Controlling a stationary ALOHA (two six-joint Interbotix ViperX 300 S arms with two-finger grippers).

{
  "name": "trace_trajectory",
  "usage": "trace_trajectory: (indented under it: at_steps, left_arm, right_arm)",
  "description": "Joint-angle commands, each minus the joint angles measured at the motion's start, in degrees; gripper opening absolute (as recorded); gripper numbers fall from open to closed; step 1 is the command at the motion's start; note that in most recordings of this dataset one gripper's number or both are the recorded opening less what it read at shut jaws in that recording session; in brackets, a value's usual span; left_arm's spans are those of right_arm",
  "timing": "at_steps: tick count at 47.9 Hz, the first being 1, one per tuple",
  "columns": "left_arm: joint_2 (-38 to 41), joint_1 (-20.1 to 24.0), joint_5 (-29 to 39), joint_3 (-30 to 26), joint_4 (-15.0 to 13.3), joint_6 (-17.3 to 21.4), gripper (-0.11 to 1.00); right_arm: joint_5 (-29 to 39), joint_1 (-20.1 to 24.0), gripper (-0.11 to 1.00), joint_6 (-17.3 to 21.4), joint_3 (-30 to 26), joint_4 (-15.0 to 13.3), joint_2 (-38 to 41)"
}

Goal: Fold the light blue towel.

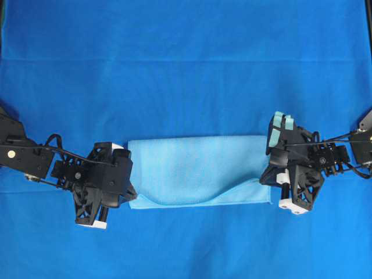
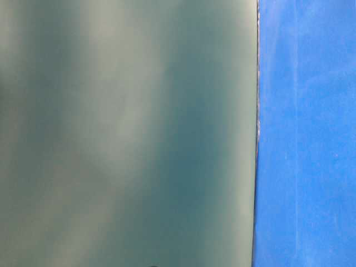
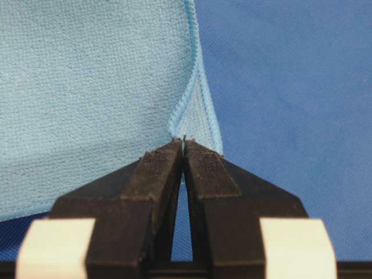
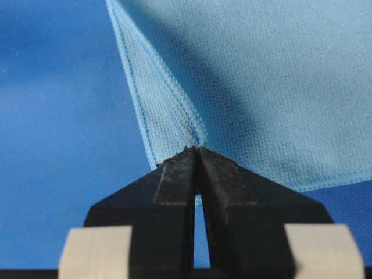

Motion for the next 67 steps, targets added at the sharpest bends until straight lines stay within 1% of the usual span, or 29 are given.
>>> trace_trajectory:
  at_steps: [1,5,8,10,13,14,15,18,19,21,24,26,30,33,37,42,45,52,61,67]
  left_arm:
    - [-0.5,-0.1,-0.4,-1.1,-0.1,0.0,0.02]
    - [-0.4,-0.1,-0.4,-1.2,-0.1,0.0,0.02]
    - [-0.4,-0.1,-0.5,-1.3,-0.1,0.0,0.07]
    - [-0.4,-0.1,-0.5,-1.4,-0.1,0.0,0.15]
    - [-0.5,-0.1,-0.5,-1.4,-0.1,0.0,0.33]
    - [-0.6,-0.1,-0.4,-1.5,-0.1,0.0,0.38]
    - [-0.7,-0.1,-0.2,-1.5,-0.1,0.0,0.45]
    - [-1.2,-0.1,0.1,-1.6,-0.1,0.4,0.62]
    - [-1.6,-0.1,0.3,-1.6,0.0,0.4,0.67]
    - [-2.4,-0.1,0.7,-1.8,-0.1,0.7,0.72]
    - [-3.5,0.1,1.3,-1.8,-0.1,0.9,0.72]
    - [-4.4,0.4,1.8,-1.8,0.0,0.9,0.7]
    - [-6.1,1.5,2.5,-1.4,0.0,1.0,0.7]
    - [-6.9,2.8,2.5,-1.0,0.2,1.1,0.7]
    - [-7.0,5.8,2.5,-0.4,0.3,1.5,0.7]
    - [-6.9,8.8,2.5,-0.4,0.3,3.3,0.69]
    - [-6.5,10.0,2.5,-0.4,0.3,4.4,0.69]
    - [-5.0,11.6,2.1,0.1,0.3,6.2,0.69]
    - [-1.8,13.4,0.4,0.4,0.3,6.6,0.69]
    - [0.1,14.2,-1.1,0.4,0.3,6.7,0.69]
  right_arm:
    - [-0.7,0.3,0.02,0.0,-0.5,-0.2,0.0]
    - [-0.8,0.3,0.02,0.1,-0.5,-0.2,0.1]
    - [-0.8,0.3,0.02,0.2,-0.6,0.0,0.1]
    - [-0.8,0.3,0.03,0.3,-0.7,-0.1,0.1]
    - [-0.8,0.3,0.03,0.3,-0.9,0.0,0.1]
    - [-0.6,0.3,0.06,0.3,-1.0,0.0,0.1]
    - [-0.5,0.3,0.11,0.3,-1.1,0.0,0.1]
    - [-0.2,0.3,0.29,0.2,-1.4,-0.2,0.1]
    - [0.0,0.3,0.35,0.0,-1.4,-0.2,0.0]
    - [0.4,0.3,0.49,-0.4,-1.6,-0.4,-0.4]
    - [1.1,0.2,0.63,-0.4,-1.8,-1.4,-1.0]
    - [1.4,-0.1,0.66,-0.4,-1.8,-2.3,-1.5]
    - [1.5,-1.8,0.61,-0.4,-1.8,-4.2,-2.4]
    - [1.7,-4.0,0.61,-0.4,-1.5,-5.1,-2.5]
    - [2.9,-7.3,0.62,-0.4,-1.4,-6.2,-2.5]
    - [4.1,-10.5,0.62,-0.4,-1.3,-7.8,-2.2]
    - [4.4,-11.3,0.62,-0.4,-1.1,-8.5,-1.8]
    - [4.1,-12.8,0.62,-0.4,-1.0,-9.0,-0.7]
    - [4.1,-14.9,0.62,-0.4,-1.0,-10.5,1.8]
    - [3.9,-16.4,0.62,-0.4,-0.7,-10.9,3.7]
